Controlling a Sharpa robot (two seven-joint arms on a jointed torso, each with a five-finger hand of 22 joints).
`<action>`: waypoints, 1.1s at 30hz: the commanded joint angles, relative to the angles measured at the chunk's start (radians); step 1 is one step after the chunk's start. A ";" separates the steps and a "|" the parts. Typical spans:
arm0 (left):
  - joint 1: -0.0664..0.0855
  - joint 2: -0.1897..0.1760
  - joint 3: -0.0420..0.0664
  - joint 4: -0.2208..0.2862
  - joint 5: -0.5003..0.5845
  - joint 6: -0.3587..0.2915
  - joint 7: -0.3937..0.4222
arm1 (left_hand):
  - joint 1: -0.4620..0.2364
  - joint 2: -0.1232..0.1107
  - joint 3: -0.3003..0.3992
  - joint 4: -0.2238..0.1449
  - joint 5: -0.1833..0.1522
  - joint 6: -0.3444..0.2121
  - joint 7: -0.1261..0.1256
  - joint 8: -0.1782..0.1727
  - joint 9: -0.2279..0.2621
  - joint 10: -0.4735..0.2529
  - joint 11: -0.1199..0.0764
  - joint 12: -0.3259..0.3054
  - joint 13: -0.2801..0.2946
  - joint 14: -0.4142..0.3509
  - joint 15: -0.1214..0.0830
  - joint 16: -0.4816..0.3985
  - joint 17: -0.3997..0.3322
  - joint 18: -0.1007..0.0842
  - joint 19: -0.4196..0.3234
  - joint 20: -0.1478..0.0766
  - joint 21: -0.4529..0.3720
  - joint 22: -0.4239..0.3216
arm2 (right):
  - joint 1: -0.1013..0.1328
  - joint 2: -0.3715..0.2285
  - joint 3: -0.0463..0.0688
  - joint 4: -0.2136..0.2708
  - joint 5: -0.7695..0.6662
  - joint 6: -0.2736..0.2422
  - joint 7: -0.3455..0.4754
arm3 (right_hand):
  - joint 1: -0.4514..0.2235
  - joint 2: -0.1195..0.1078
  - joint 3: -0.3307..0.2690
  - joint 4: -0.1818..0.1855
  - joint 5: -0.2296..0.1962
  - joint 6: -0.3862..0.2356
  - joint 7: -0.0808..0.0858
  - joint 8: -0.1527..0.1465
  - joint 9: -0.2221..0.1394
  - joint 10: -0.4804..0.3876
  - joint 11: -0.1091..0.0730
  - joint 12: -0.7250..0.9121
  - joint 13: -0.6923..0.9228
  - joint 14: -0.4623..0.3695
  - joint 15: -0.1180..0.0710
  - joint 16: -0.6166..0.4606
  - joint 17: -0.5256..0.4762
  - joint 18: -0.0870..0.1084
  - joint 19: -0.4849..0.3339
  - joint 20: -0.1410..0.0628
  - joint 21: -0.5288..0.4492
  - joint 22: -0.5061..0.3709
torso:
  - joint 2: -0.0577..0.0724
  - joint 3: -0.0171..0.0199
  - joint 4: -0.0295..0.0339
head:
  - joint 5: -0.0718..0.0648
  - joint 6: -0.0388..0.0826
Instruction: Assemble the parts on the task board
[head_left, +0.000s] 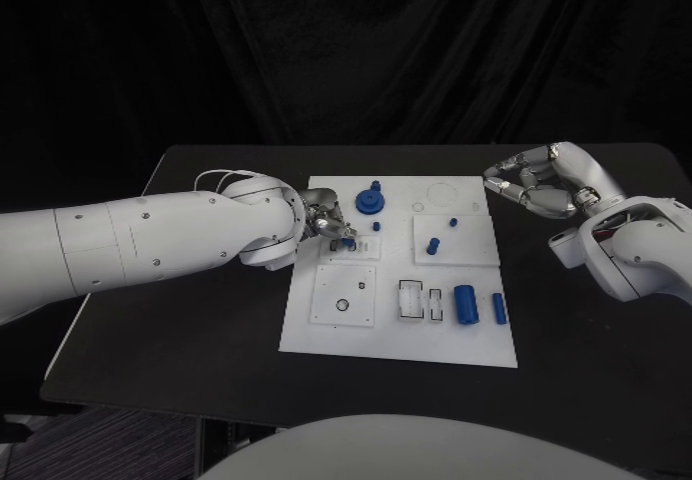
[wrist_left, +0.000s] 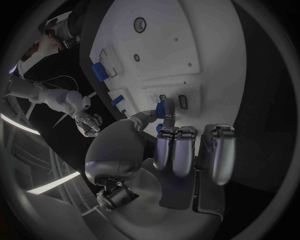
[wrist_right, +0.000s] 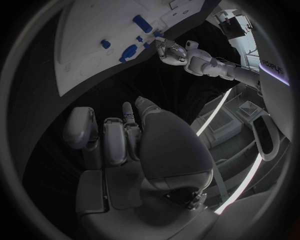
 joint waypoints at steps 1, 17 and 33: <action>-0.003 0.000 0.001 0.003 0.006 -0.015 0.026 | -0.003 0.008 0.033 -0.029 -0.003 0.000 -0.007 -0.006 0.001 0.105 -0.004 0.004 0.263 0.106 -0.007 0.003 0.263 0.015 0.026 -0.005 -0.007 0.163 | -0.003 -0.002 0.001 0.002 -0.004 0.004 -0.016 | -0.002 0.006 0.002 0.006 -0.002 -0.003 0.000 -0.005 -0.001 -0.006 -0.001 -0.005 0.021 0.029 -0.006 -0.006 0.054 0.014 0.006 -0.002 -0.006 0.057 | 0.001 -0.0011 0.0000 | 0.001 0.000; -0.013 -0.008 0.001 0.006 0.006 0.002 0.037 | -0.005 0.007 0.036 -0.030 -0.006 -0.002 -0.007 -0.007 0.003 0.105 -0.004 0.004 0.263 0.106 -0.007 0.003 0.263 0.016 0.021 -0.005 -0.011 0.158 | -0.003 -0.001 0.001 0.002 -0.004 0.008 -0.019 | -0.003 0.007 0.002 0.006 -0.003 -0.003 0.000 -0.005 -0.001 -0.005 -0.001 -0.004 0.023 0.029 -0.006 -0.006 0.054 0.014 0.007 -0.002 -0.005 0.057 | 0.003 -0.0018 -0.0004 | 0.003 0.000; -0.020 0.001 0.001 -0.006 0.006 -0.001 0.056 | -0.006 0.008 0.041 -0.031 -0.008 -0.006 -0.006 -0.010 0.005 0.105 -0.003 0.004 0.263 0.106 -0.006 0.003 0.263 0.018 0.016 -0.005 -0.016 0.152 | -0.003 0.000 0.001 0.000 -0.004 0.010 -0.020 | -0.003 0.007 0.002 0.006 -0.003 -0.003 0.000 -0.005 -0.001 -0.005 -0.001 -0.004 0.023 0.029 -0.006 -0.006 0.054 0.014 0.007 -0.002 -0.005 0.057 | 0.001 -0.0015 -0.0007 | 0.003 0.000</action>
